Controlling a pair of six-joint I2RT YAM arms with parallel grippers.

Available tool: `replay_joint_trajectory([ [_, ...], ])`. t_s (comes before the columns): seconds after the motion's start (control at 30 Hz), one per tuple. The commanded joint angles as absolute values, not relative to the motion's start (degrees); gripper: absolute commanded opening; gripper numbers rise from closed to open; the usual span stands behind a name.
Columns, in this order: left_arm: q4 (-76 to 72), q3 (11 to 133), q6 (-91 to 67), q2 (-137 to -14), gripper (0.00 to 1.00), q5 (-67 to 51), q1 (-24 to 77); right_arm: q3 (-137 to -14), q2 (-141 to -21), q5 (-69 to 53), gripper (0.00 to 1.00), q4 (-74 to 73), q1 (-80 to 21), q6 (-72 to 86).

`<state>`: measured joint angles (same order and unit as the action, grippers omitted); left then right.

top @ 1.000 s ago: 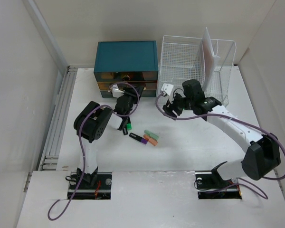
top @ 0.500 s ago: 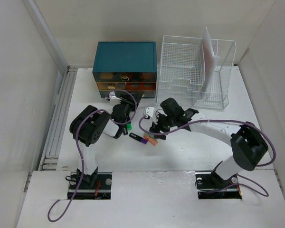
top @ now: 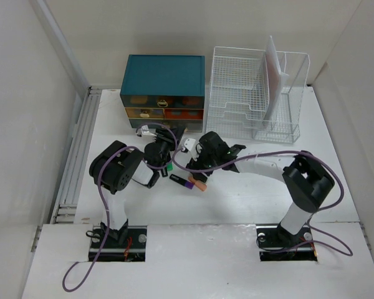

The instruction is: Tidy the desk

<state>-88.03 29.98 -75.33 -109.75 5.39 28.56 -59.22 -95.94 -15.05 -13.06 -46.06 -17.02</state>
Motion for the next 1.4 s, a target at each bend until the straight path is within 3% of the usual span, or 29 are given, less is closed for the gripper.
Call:
replay_joint_trajectory([
  [0.0,-110.74,26.11,-72.95,-113.20,0.00,6.06,28.39,-61.52,-98.08,-11.26,0.73,-9.59,-47.20,-14.15],
  [0.4,-112.50,25.58,-72.95,-113.73,0.00,5.54,28.39,-62.58,-101.34,-8.00,0.73,-7.82,-47.20,-11.25],
  [0.77,-113.55,24.43,-73.48,-113.73,0.00,5.54,28.39,-61.52,-102.39,-6.94,0.57,-7.29,-48.25,-9.15],
  [1.23,-115.14,23.38,-74.00,-114.26,0.00,5.01,28.92,-61.00,-104.41,-6.86,0.56,-8.96,-50.27,-5.45],
  [1.37,-115.14,23.38,-74.00,-114.26,0.00,5.01,28.92,-60.47,-104.94,-6.86,0.48,-8.96,-50.27,-4.92],
])
